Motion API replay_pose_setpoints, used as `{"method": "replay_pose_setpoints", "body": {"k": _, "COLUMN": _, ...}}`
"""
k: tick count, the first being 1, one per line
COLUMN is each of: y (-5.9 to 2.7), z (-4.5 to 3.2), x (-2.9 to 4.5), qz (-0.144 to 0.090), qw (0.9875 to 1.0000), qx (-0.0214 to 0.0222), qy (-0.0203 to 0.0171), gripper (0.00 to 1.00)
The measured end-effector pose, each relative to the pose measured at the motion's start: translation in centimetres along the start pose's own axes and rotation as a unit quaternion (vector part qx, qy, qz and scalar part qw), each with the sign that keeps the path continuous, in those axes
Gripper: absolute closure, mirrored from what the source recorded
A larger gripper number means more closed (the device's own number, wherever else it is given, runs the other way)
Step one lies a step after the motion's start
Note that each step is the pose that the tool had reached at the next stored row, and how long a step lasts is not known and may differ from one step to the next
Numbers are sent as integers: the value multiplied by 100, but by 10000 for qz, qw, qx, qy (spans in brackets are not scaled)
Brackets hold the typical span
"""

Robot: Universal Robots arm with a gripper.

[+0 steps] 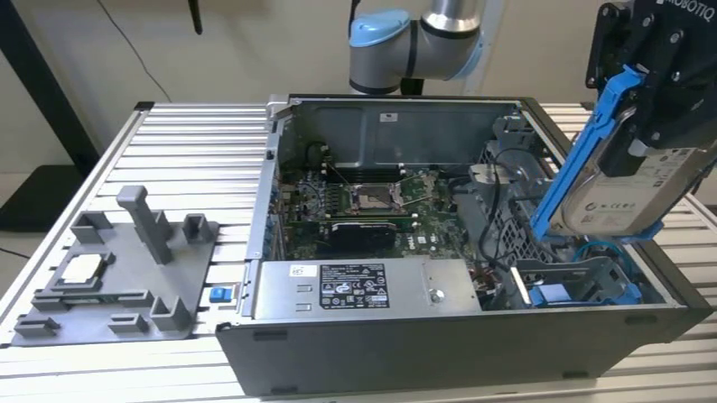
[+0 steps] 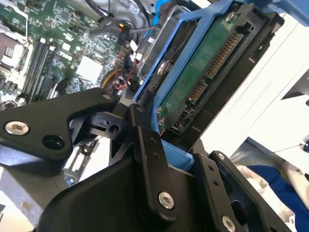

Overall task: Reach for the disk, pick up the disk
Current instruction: 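Pick up the disk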

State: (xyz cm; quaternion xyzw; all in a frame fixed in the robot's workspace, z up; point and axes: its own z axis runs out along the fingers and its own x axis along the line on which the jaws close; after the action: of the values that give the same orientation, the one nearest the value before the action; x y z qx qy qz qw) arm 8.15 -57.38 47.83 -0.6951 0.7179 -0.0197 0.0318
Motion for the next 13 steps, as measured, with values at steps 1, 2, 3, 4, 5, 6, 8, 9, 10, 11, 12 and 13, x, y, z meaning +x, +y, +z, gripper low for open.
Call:
{"method": "replay_pose_setpoints", "body": {"k": 1, "y": -1, "z": 8, "x": 22, "qz": 0, "qw": 10000, "qx": 0, "qy": 0, "gripper": 100}}
{"method": "replay_pose_setpoints", "body": {"k": 2, "y": 0, "z": 17, "x": 42, "qz": 0, "qw": 10000, "qx": 0, "qy": 1, "gripper": 100}}
{"method": "replay_pose_setpoints", "body": {"k": 3, "y": 0, "z": 26, "x": 56, "qz": 0, "qw": 10000, "qx": 0, "qy": 3, "gripper": 100}}
{"method": "replay_pose_setpoints", "body": {"k": 4, "y": 1, "z": 38, "x": 67, "qz": 0, "qw": 10000, "qx": 0, "qy": 4, "gripper": 100}}
{"method": "replay_pose_setpoints", "body": {"k": 5, "y": 2, "z": 53, "x": 72, "qz": 0, "qw": 10000, "qx": 0, "qy": 5, "gripper": 100}}
{"method": "replay_pose_setpoints", "body": {"k": 6, "y": 6, "z": 70, "x": 74, "qz": -1, "qw": 10000, "qx": 0, "qy": 7, "gripper": 100}}
{"method": "replay_pose_setpoints", "body": {"k": 8, "y": 12, "z": 106, "x": 74, "qz": -2, "qw": 10000, "qx": 0, "qy": 8, "gripper": 100}}
{"method": "replay_pose_setpoints", "body": {"k": 9, "y": 14, "z": 124, "x": 75, "qz": -2, "qw": 10000, "qx": 0, "qy": 9, "gripper": 100}}
{"method": "replay_pose_setpoints", "body": {"k": 10, "y": 15, "z": 143, "x": 75, "qz": -2, "qw": 10000, "qx": 0, "qy": 11, "gripper": 100}}
{"method": "replay_pose_setpoints", "body": {"k": 11, "y": 17, "z": 162, "x": 76, "qz": -1, "qw": 10000, "qx": 0, "qy": 11, "gripper": 100}}
{"method": "replay_pose_setpoints", "body": {"k": 12, "y": 19, "z": 180, "x": 76, "qz": -2, "qw": 10000, "qx": 0, "qy": 13, "gripper": 100}}
{"method": "replay_pose_setpoints", "body": {"k": 13, "y": 20, "z": 198, "x": 76, "qz": -2, "qw": 10000, "qx": 0, "qy": 14, "gripper": 100}}
